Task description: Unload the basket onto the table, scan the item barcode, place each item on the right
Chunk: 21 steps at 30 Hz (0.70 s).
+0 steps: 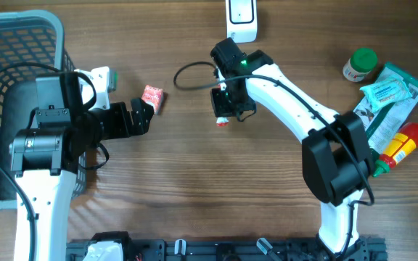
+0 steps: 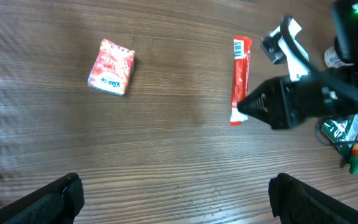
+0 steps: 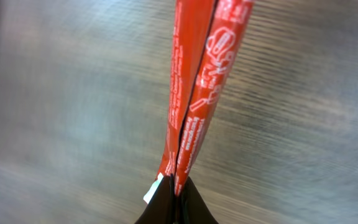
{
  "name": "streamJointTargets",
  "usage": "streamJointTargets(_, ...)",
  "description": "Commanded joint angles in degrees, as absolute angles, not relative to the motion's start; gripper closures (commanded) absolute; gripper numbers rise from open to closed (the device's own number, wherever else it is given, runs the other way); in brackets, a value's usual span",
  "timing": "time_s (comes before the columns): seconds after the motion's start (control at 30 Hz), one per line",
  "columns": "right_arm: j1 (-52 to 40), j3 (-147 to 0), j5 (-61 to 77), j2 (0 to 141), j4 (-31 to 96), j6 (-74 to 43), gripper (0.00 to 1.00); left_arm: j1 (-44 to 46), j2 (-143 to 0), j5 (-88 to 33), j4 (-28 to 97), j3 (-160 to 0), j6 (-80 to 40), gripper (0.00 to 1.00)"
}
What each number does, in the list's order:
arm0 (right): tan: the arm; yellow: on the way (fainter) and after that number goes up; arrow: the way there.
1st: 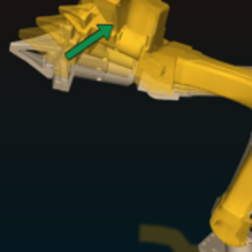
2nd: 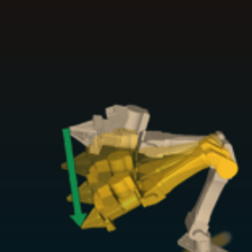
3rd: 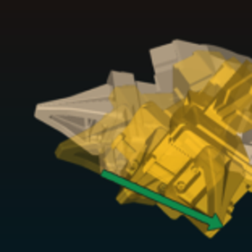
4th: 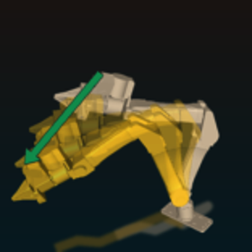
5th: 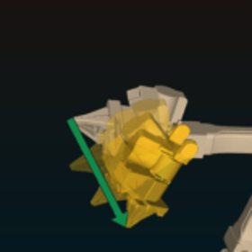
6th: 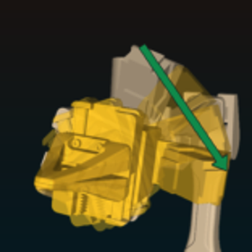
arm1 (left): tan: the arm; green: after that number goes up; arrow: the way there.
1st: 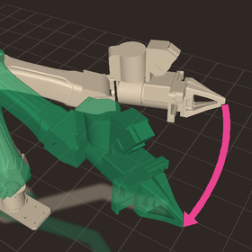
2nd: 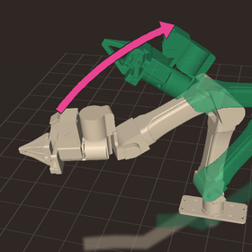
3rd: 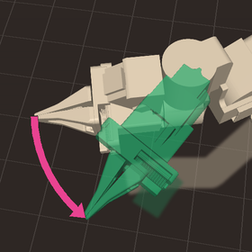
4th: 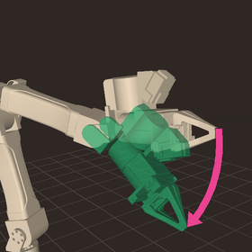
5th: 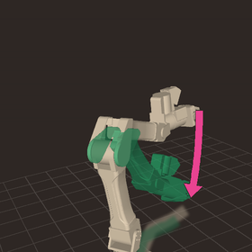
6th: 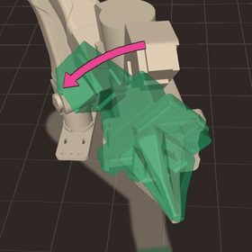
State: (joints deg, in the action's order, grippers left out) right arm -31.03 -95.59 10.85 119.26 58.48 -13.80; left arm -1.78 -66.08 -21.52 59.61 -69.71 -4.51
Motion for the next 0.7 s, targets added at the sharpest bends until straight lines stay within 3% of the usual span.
streamJointTargets(0.0,-31.1,-95.2,17.3,118.2,61.1,17.1,0.96,-1.8,-66.0,-22.4,59.5,-70.1,-3.2,0.0)
streamJointTargets(0.1,-31.0,-95.1,21.8,118.2,62.2,33.6,0.96,-1.8,-66.0,-22.4,59.5,-70.1,-3.2,0.0)
streamJointTargets(0.3,-30.6,-95.1,22.6,118.5,68.2,51.7,0.96,-1.8,-66.0,-22.4,59.5,-70.1,-3.2,0.0)
streamJointTargets(0.6,-26.5,-95.1,22.3,122.3,72.7,53.5,0.96,-1.8,-66.0,-22.4,59.5,-70.1,-3.2,0.0)
streamJointTargets(0.67,-26.5,-95.1,21.7,122.4,72.3,50.4,0.84,-1.8,-66.0,-22.4,59.5,-70.1,-3.2,0.0)
